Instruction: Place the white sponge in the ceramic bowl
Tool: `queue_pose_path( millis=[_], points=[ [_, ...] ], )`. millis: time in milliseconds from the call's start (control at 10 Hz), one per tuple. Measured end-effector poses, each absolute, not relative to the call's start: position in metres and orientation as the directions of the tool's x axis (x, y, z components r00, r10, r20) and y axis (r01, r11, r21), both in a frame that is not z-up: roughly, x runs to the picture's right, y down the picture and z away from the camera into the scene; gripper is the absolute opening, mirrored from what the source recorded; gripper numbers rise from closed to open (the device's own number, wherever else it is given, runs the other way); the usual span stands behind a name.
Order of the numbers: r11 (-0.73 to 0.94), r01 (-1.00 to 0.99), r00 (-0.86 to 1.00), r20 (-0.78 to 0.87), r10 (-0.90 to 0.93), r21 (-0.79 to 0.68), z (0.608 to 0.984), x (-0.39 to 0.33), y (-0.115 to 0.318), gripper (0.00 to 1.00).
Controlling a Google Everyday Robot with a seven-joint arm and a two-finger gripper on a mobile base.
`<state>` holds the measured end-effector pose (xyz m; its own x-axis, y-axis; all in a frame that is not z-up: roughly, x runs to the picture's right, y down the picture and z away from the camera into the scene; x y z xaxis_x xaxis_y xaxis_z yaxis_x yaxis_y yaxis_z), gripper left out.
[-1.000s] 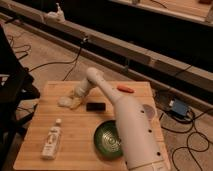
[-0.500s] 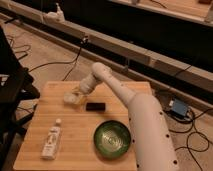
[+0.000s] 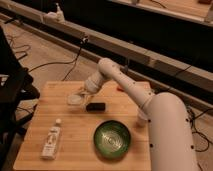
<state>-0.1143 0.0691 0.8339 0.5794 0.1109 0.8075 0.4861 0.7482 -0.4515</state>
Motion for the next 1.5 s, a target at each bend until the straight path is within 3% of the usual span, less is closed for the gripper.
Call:
queue_pose_path(
  millis=[600,700,1200,1300,1500],
  points=[
    [0.690,0.447,0.637,0.745,0.201,-0.569,0.776,-0.022,0.140,0.12],
    [0.684,0.436,0.643,0.734,0.219,-0.585,0.770,-0.012,0.151,0.18],
    [0.673,0.312,0.673,0.656,0.341,-0.670,0.743,0.045,0.199,0.70],
    [0.671,0.290,0.679,0.641,0.358,-0.682,0.739,0.053,0.205,0.76],
    [0.666,0.267,0.687,0.622,0.376,-0.697,0.736,0.059,0.212,0.78]
  ],
)
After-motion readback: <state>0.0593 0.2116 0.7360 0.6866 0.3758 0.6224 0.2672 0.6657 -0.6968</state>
